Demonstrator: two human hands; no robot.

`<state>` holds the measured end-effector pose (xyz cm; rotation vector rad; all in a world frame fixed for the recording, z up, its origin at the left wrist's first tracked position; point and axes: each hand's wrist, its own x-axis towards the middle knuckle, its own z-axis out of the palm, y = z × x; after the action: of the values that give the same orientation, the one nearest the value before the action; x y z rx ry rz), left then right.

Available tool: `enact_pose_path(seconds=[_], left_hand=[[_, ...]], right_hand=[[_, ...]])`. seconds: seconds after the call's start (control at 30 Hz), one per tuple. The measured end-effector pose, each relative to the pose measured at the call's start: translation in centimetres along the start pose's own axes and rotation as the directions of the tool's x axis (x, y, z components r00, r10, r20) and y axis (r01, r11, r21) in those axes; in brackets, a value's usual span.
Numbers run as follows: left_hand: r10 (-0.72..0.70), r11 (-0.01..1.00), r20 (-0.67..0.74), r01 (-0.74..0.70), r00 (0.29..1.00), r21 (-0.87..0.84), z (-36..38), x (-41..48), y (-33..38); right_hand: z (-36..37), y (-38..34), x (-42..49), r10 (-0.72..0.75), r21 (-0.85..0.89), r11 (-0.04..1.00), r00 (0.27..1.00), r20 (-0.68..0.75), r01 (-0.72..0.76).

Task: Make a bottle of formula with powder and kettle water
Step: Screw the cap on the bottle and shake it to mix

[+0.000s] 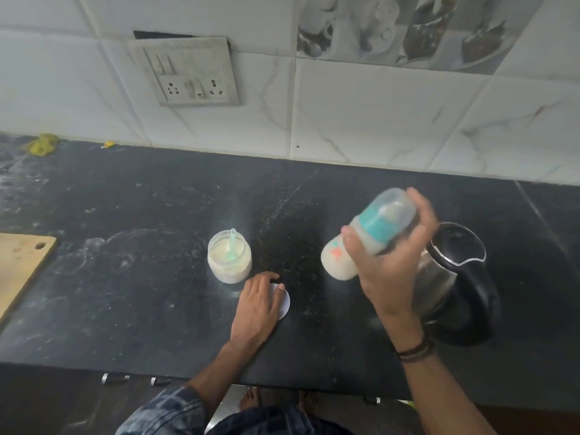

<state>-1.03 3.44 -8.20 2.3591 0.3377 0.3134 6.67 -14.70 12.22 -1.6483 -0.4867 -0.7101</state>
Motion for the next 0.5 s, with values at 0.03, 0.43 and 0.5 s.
enact_pose_path(seconds=[0.03,0.43,0.5], left_hand=[[0.000,1.000,0.001,0.000,1.000,0.000,0.0,0.0,0.0],[0.017,1.000,0.012,-0.017,1.000,0.022,-0.2,-0.1,0.4],[0.019,1.000,0.011,-0.019,1.000,0.021,-0.2,0.0,0.4]], right_hand=[[-0.2,0.0,-0.1,-0.007,0.015,1.000,1.000,-0.019,0.007],[0.2,-1.1,0.2,-0.040,0.018,0.999,0.999,-0.024,0.040],[0.0,-2.3,0.5,-0.066,0.024,0.997,0.979,-0.191,0.072]])
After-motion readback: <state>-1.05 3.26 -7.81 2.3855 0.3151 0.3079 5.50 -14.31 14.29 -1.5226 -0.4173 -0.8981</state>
